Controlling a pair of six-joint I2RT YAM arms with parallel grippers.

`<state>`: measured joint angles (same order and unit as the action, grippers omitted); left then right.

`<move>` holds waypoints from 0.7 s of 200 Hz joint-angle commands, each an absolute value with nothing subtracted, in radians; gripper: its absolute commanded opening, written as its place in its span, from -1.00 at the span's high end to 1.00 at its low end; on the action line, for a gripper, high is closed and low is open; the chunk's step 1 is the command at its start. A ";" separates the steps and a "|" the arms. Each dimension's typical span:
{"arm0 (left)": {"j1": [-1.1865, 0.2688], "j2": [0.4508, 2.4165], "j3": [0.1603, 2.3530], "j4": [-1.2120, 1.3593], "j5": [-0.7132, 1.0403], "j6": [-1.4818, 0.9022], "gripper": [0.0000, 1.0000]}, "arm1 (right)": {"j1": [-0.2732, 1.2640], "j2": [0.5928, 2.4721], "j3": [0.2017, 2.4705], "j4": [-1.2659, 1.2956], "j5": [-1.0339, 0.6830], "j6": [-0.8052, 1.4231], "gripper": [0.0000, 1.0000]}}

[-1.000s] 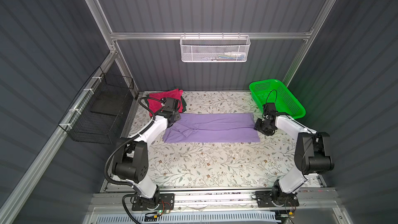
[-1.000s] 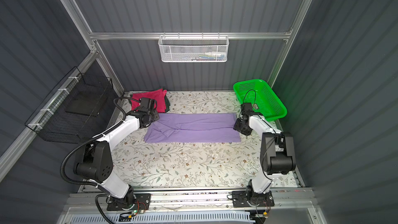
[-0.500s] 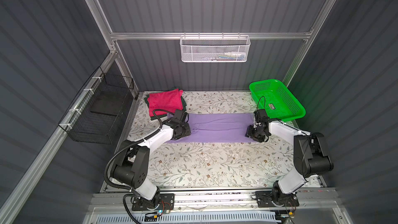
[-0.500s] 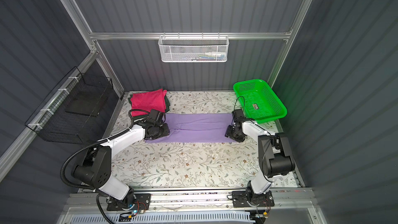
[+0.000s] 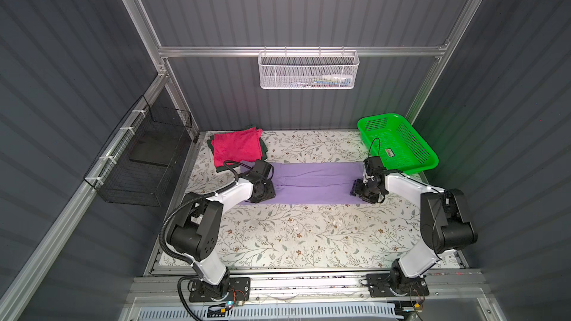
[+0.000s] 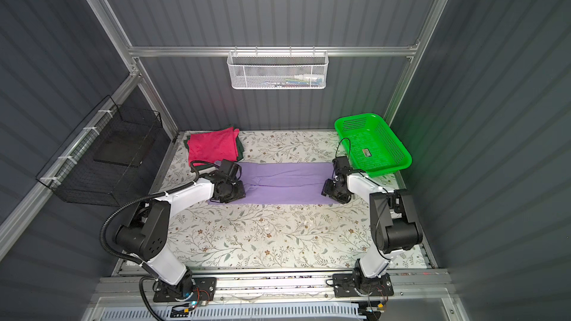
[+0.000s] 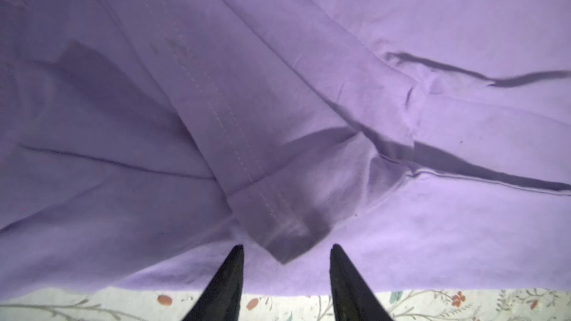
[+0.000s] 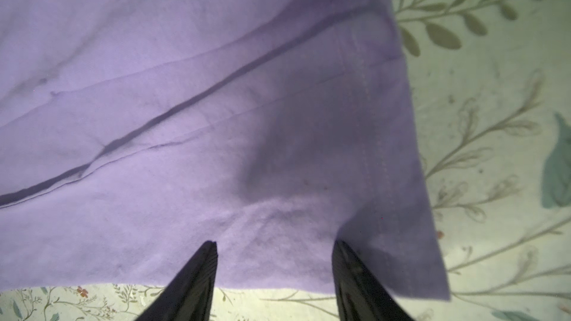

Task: Fold and stack the t-shirts
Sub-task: 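Lower the folded hem onto the far edge and press it flat with both grippers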

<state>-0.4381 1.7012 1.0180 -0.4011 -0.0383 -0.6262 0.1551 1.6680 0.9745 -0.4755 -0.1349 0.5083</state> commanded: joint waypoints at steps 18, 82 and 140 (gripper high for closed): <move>-0.445 1.745 1.051 -0.378 -0.069 -0.641 0.25 | 0.160 1.675 0.969 -0.486 -0.135 0.510 -0.25; -0.444 1.751 1.071 -0.358 -0.081 -0.640 0.82 | 0.159 1.684 0.969 -0.488 -0.141 0.505 -0.30; -0.444 1.824 1.224 -0.387 -0.101 -0.559 1.00 | 0.160 1.686 0.968 -0.498 -0.143 0.492 -0.33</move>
<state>-0.4381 1.7805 1.1236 -0.3611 -0.0795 -0.6216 0.1551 1.6760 0.9741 -0.4782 -0.1364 0.5049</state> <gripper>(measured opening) 0.047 0.660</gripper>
